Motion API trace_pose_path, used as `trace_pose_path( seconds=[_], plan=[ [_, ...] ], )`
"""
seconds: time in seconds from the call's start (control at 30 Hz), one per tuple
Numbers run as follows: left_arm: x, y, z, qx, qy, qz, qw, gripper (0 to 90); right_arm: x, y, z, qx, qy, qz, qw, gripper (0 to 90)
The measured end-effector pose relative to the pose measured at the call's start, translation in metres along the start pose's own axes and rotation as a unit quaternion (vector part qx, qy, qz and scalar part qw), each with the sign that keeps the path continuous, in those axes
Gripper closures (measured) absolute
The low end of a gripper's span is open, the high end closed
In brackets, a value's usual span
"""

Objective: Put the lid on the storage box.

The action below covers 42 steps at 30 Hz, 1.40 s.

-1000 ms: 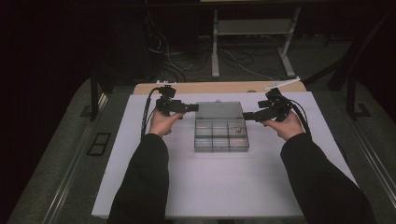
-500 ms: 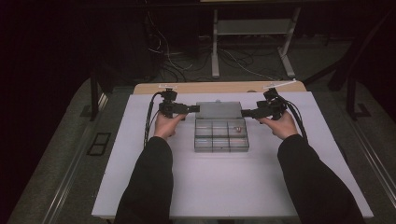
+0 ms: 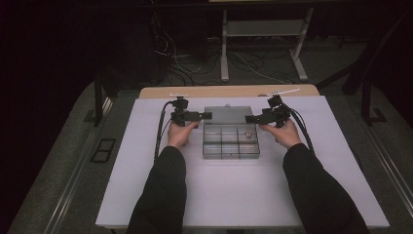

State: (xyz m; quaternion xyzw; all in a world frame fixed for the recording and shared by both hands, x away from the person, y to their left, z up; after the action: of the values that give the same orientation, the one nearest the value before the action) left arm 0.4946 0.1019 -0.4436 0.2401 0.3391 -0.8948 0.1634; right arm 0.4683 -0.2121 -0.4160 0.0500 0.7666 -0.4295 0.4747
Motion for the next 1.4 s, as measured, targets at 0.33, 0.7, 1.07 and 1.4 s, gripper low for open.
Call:
trace_pose_path(
  seconds=[0.33, 0.7, 1.07, 1.4],
  plan=[
    [0.004, 0.010, -0.001, -0.007, -0.006, -0.010, 0.9999, 17.9, 0.007, 0.008, 0.007, 0.011, 0.028, -0.013, 0.9995, 16.2],
    [0.009, 0.016, -0.008, -0.003, -0.027, -0.016, 0.9995, 39.5, 0.007, 0.014, 0.008, 0.038, 0.039, -0.004, 0.9985, 27.5],
    [0.010, 0.017, -0.015, 0.034, -0.064, -0.020, 0.9972, 48.5, 0.008, 0.018, 0.009, 0.048, 0.044, -0.003, 0.9979, 33.6],
    [0.008, 0.009, -0.015, 0.051, -0.065, 0.014, 0.9965, 65.0, 0.008, 0.016, 0.013, 0.052, 0.049, 0.004, 0.9974, 37.4]
  ],
)
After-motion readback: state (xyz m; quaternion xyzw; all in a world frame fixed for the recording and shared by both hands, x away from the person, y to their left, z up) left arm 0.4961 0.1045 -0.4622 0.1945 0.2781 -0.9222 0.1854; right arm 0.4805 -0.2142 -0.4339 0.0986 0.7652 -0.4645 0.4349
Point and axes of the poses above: each handheld gripper's, and its own axes: y roughly forward along the jaws, x roughly out of its underside, z roughly to its right, the point moved 2 cm from there along y, roughly forward along the jaws, and after that the axes turned 12 degrees about -y, right-handed, at the moved point
